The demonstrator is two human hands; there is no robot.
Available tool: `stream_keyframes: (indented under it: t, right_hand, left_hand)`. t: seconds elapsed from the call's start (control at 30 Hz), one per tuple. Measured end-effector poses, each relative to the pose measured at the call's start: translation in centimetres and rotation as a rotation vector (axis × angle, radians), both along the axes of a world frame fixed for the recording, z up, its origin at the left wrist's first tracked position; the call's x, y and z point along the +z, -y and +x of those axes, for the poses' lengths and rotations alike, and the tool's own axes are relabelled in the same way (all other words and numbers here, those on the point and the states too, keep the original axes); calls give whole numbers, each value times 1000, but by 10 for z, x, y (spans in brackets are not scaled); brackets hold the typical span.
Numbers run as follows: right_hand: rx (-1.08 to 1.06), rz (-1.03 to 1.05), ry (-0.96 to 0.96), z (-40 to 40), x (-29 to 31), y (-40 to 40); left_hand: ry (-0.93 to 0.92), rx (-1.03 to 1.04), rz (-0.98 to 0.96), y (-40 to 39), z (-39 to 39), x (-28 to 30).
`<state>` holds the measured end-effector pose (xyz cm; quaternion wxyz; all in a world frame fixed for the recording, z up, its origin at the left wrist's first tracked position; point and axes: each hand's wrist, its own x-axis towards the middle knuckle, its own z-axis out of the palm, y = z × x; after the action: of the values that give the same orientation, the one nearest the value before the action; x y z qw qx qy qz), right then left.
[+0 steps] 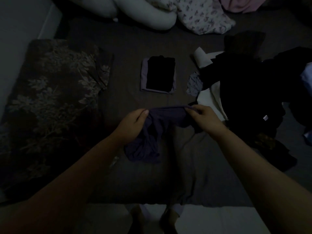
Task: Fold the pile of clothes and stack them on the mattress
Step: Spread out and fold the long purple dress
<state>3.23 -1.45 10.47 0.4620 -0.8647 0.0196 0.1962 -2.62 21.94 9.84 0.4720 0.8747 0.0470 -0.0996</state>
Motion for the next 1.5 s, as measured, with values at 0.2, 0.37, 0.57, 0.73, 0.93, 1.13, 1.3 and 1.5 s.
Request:
stream_keyframes:
  t: [0.2,0.37,0.57,0.73,0.93,1.13,1.3,1.5]
  right_hand:
    - [395,78,48,-20,-3,-31]
    - [228,235,183,-14,17,-39]
    - [-65,479,121,4,45,-30]
    - [-296,556,-1,7,38,-16]
    - [-307,557,-53,-2,48,-5]
    - [-37,421,-25,-8,65,-12]
    - [173,382,13,-14,100,-19]
    - [111,497,105,-12,150,-14]
  left_hand:
    - [22,-149,-213,31,7,16]
    - [-37,58,-482,32,-4,11]
    - [-46,73,-50,39,-36,-52]
    - [128,276,-17,46,-25,-49]
    - [322,307,-120,35,-5,-19]
    - [439,243,-37,60,-13,12]
    - [302,289,-195,74,-25,27]
    - [24,51,2,60,-37,12]
